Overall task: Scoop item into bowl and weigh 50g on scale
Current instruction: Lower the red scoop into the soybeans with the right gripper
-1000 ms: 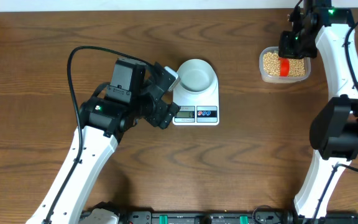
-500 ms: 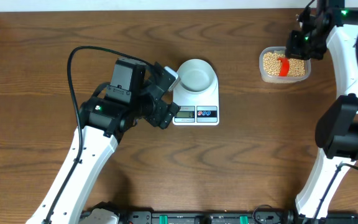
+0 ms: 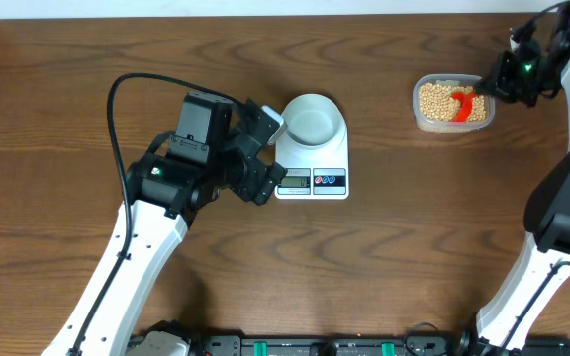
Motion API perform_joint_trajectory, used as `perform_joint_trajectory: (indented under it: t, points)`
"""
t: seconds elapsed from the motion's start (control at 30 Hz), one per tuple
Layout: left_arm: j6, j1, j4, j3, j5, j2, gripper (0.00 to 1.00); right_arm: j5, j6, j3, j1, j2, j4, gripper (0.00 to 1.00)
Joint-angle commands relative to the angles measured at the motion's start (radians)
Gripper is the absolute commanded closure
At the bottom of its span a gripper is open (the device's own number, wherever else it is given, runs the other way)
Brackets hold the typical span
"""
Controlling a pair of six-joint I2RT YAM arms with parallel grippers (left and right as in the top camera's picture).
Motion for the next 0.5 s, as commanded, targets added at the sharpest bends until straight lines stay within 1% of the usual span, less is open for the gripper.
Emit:
perform_joint_trajectory:
  t: [0.0,0.27,0.47]
  points:
    - [0.014,0.003,0.002,-0.004,0.008,-0.005,0.16,-0.113,-0.027,-0.051,-0.009,0.01,0.025,0.99]
    - [0.014,0.003,0.001,-0.004,0.008,-0.005,0.15,-0.242,-0.029,-0.162,-0.02,0.01,0.121,0.99]
    - [0.014,0.003,0.002,-0.004,0.008,-0.005,0.15,-0.249,-0.023,-0.169,-0.023,0.01,0.126,0.99]
